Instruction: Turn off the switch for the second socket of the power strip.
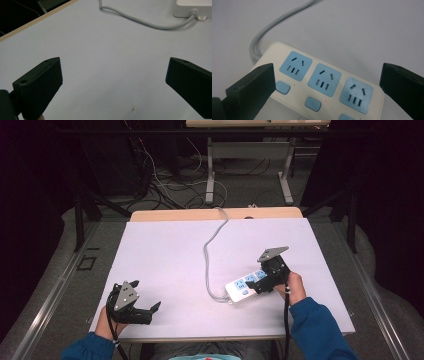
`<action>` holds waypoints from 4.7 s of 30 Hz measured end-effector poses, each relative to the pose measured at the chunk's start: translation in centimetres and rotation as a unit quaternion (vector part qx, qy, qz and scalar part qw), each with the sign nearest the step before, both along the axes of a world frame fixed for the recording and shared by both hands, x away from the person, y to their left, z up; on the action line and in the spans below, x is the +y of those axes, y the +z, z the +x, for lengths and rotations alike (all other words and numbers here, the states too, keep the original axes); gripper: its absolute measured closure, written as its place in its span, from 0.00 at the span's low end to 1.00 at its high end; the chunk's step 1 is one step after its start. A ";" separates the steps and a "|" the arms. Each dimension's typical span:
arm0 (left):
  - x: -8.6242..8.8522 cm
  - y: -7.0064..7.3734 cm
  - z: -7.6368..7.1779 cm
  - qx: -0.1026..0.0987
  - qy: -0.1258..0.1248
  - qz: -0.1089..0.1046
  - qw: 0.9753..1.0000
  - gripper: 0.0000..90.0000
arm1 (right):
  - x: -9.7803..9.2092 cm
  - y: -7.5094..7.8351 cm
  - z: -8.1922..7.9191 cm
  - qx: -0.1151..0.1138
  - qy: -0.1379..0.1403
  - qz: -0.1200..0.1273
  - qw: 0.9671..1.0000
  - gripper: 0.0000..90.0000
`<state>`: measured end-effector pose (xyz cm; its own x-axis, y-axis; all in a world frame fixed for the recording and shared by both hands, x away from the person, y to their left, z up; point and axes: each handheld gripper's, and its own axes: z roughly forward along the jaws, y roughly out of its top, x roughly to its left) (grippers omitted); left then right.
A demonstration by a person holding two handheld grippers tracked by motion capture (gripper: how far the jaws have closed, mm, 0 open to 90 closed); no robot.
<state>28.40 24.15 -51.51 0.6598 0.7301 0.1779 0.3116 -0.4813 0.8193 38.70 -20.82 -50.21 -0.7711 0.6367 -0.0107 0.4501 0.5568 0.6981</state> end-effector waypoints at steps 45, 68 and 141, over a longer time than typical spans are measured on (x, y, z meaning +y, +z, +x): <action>0.1 0.1 -0.1 -0.003 0.000 0.002 1.000 0.01 | -0.4 0.3 -1.9 -0.014 -0.017 -0.004 1.000 1.00; 0.0 0.1 -0.1 -0.002 -0.001 0.003 1.000 0.01 | 0.4 -0.9 -2.1 0.027 0.000 -0.057 0.998 1.00; -0.1 0.0 0.0 0.000 -0.001 0.008 1.000 0.01 | 0.1 -1.8 -1.9 0.040 -0.030 -0.041 0.998 1.00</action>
